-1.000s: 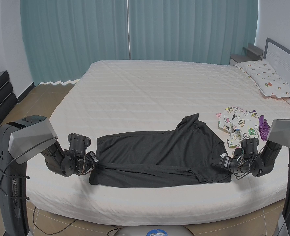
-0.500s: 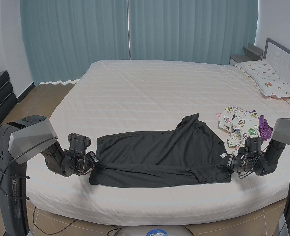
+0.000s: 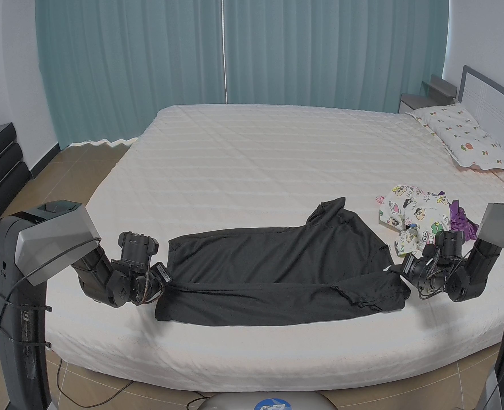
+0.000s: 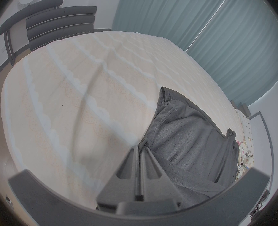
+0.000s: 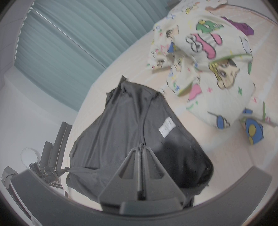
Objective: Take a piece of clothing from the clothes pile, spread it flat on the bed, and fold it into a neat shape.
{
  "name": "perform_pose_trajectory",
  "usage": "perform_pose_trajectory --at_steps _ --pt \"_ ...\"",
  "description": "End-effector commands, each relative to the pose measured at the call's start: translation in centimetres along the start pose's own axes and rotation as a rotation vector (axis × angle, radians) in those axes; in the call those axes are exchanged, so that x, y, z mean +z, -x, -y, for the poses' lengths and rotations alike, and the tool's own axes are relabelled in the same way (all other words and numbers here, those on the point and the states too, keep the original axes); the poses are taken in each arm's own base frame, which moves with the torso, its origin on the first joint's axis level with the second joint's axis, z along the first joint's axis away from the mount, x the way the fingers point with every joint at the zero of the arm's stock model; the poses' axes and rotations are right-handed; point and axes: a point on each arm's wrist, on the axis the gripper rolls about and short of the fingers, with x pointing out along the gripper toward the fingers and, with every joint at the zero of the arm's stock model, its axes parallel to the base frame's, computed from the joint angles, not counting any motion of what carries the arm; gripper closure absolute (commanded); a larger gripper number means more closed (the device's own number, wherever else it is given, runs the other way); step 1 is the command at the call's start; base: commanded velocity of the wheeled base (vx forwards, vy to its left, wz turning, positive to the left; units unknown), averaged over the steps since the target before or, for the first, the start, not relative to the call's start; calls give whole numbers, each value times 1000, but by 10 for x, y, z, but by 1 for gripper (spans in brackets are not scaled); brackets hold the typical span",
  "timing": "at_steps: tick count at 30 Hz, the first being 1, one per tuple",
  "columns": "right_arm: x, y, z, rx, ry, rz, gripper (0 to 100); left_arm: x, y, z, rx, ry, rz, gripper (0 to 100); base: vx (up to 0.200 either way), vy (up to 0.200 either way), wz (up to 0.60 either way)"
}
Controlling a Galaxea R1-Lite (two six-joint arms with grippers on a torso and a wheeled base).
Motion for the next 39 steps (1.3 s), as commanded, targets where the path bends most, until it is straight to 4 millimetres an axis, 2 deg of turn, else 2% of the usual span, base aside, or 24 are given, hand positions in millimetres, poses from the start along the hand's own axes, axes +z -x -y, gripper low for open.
perform_pose_trajectory --at_steps 1,6,29,30,35,36,39 --pt "-1 -7 4 -5 -6 3 100 -1 0 0 0 -1 -1 100 0 0 0" --pt "7 -16 3 -8 -35 48 100 -4 0 2 -2 -8 -8 100 0 0 0" --pt "-4 -38 3 -39 -33 74 100 -4 -2 3 -7 -14 -6 100 0 0 0" --pt "-4 -38 3 -39 -33 74 100 -4 -2 3 -7 -14 -6 0 0 0 0" --pt "-7 -41 3 -44 -33 68 100 -3 -3 5 -13 -10 -1 0 0 0 0" --pt "-7 -41 3 -44 -33 68 0 -3 -3 5 -13 -10 -1 0 0 0 0" --pt "-7 -40 3 -44 -33 71 0 -1 -3 3 -7 -3 1 0 0 0 0"
